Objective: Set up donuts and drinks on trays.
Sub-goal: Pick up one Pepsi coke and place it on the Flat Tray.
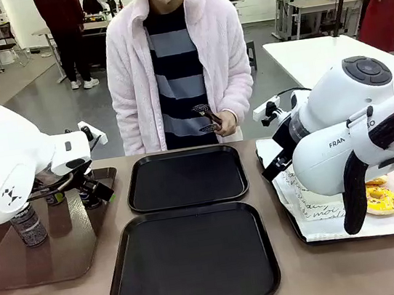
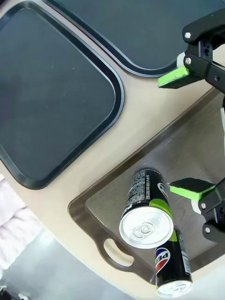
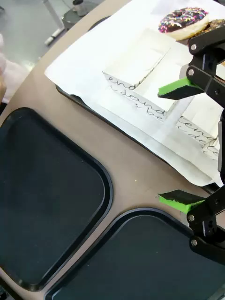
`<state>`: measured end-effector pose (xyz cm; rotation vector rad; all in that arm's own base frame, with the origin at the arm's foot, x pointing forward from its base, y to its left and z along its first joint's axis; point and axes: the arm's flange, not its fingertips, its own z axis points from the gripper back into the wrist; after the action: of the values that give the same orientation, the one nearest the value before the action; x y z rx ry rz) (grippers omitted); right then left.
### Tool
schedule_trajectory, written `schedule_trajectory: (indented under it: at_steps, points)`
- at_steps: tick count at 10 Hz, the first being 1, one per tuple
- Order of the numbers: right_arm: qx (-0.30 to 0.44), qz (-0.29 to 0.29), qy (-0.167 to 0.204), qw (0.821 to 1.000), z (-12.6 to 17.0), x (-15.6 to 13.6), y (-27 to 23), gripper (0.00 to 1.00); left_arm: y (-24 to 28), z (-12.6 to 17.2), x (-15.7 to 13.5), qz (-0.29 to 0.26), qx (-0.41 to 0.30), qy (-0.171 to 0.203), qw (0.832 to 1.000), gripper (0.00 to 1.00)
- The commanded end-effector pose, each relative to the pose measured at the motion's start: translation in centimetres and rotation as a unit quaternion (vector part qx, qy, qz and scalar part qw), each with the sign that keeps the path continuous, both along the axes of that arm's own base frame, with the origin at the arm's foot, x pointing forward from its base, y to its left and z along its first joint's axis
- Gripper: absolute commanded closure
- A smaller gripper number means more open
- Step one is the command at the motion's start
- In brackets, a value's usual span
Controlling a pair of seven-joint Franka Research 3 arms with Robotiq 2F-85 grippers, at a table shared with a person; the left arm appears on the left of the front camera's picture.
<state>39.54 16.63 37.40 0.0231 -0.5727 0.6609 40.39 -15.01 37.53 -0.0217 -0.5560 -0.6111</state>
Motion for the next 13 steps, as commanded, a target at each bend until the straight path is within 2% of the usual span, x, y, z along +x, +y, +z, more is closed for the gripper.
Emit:
schedule_trajectory:
  at_steps: [1,13]
  points:
    - [0.0,0.0,0.0,1.0,0.0,0.0,0.0,0.0,-0.02,0.11,0.03,0.0,-0.001,-0.002,1.0,0.0]
    - [0.0,0.0,0.0,1.0,0.0,0.0,0.0,0.0,-0.02,0.11,0.03,0.0,-0.001,-0.002,1.0,0.0]
